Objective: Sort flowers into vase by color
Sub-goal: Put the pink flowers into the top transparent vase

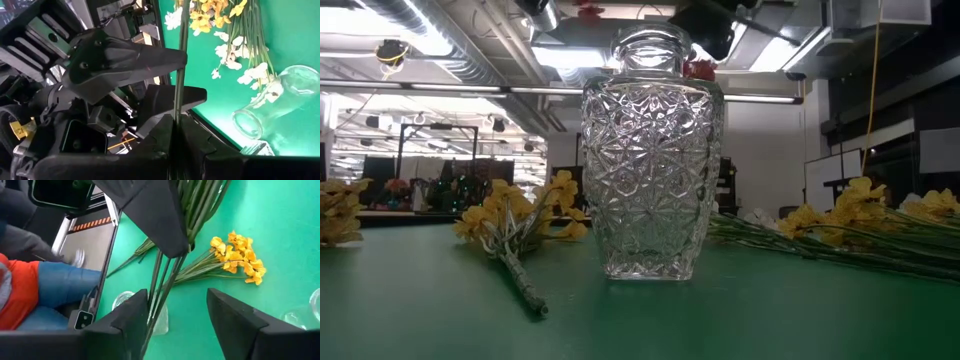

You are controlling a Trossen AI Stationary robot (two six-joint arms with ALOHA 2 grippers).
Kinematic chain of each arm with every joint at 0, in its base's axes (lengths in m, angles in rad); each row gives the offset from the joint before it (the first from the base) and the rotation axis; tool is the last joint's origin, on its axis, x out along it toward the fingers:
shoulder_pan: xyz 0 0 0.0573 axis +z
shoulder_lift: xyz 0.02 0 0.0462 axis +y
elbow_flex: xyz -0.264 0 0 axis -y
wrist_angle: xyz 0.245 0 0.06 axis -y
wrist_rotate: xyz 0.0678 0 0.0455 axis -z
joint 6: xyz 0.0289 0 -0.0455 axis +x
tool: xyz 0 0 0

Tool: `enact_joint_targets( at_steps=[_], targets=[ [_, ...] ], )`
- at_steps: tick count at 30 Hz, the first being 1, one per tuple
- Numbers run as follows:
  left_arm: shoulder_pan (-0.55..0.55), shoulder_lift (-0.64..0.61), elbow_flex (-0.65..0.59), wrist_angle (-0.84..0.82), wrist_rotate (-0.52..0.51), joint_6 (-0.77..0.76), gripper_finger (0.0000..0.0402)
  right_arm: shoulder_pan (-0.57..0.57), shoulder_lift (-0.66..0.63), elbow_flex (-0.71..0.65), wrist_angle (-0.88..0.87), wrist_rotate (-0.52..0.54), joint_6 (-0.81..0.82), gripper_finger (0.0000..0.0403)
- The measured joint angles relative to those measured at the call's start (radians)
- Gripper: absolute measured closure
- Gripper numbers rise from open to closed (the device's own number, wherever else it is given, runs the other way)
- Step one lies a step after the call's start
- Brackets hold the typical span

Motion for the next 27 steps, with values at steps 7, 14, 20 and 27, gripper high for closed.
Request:
enact_joint_targets(
  at_steps=[7,14,20,27],
  targets=[
    [0.0,0.0,0.0,0.0,0.0,0.0,0.0383,0.0,0.0,0.0,0.0,0.001,0.0,0.0243],
    [0.0,0.0,0.0,0.0,0.0,0.0,0.0383,0.0,0.0,0.0,0.006,0.005,0.0,0.0283],
    [0.0,0.0,0.0,0.0,-0.001,0.0,0.0383,0.0,0.0,0.0,0.006,0.004,-0.004,0.0364],
    [0.0,0.0,0.0,-0.001,0.0,-0.003,0.0383,0.0,0.0,0.0,0.006,0.006,-0.004,0.0393]
  ],
)
